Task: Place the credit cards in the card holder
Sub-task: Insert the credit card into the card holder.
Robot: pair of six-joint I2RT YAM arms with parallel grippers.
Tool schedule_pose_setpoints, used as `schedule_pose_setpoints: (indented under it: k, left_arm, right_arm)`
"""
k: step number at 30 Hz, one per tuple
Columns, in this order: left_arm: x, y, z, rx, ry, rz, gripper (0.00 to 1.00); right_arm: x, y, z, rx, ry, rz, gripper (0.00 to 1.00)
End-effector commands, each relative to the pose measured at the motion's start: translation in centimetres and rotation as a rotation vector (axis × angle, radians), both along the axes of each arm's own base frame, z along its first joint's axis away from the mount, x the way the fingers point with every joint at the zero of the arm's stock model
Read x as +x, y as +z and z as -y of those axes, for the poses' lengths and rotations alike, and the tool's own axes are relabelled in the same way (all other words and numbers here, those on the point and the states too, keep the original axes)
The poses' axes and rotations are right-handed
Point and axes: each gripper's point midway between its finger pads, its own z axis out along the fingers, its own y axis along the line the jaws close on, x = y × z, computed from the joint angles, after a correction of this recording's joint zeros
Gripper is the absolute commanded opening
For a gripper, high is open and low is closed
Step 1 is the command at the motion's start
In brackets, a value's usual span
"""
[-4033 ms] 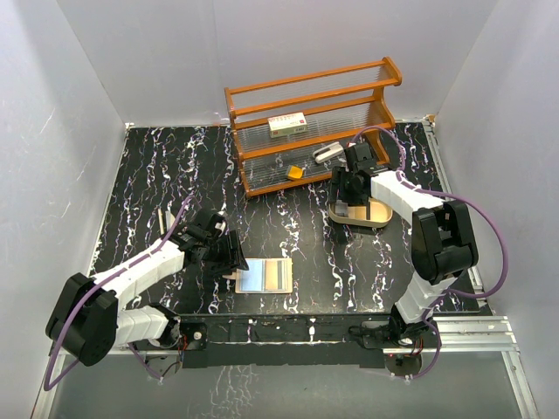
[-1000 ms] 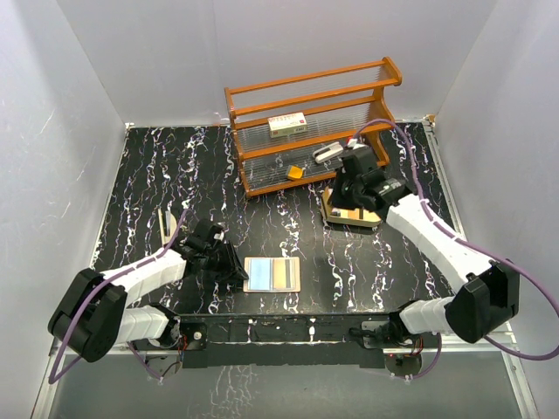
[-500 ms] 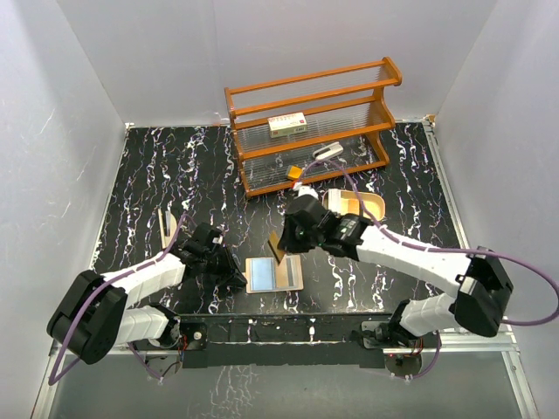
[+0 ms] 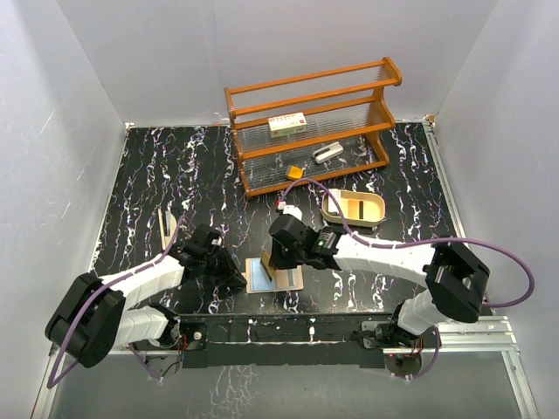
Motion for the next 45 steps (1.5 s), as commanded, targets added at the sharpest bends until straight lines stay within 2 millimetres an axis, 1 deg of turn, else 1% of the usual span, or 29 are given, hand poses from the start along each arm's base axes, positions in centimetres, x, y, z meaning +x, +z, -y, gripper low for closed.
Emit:
schedule_pose_setpoints:
  k: [1,9,17,22,29,32,36,39,45]
  left_arm:
    - [-0.8,-0.9,-0.9,0.039,0.021,-0.026,0.00]
    - [-0.7,-0.5,-1.0,0.035,0.019,-0.005,0.00]
    - [-1.1,-0.6,-1.3,0.040,0.024,-0.008,0.00]
    - [-0.9,-0.3,-1.3,0.045,0.016,-0.001,0.00]
    - [-0.7,0.1,-1.3,0.061,0.012,0.000,0.00]
    - [-0.4,0.8,-1.1,0.050,0.008,0.012,0.01]
    - [0.1,1.8,-0.7,0.032,0.012,0.033,0.14]
    - [0.2,2.0,-0.5,0.016,0.012,0.034,0.23]
    - [-0.2,1.3,0.1,-0.019,0.005,0.006,0.30]
  right_arm:
    - [0.8,1.0,-1.1,0.075,-0.027,0.045,0.00]
    - [0.6,-1.3,0.9,0.018,-0.067,0.048,0.03]
    - [0.3,-2.6,2.6,-0.025,-0.089,0.049,0.04]
    - [0.2,-2.5,3.2,-0.018,-0.115,0.057,0.03]
    - [0.6,-0.4,3.3,0.047,-0.133,0.103,0.00]
    - [0.5,-0.3,3.2,0.069,-0.129,0.107,0.00]
    - [0.2,-1.3,3.0,0.083,-0.123,0.085,0.00]
    - [0.0,-2.2,3.1,0.096,-0.129,0.073,0.00]
    - [-0.3,-3.7,3.2,0.104,-0.131,0.039,0.00]
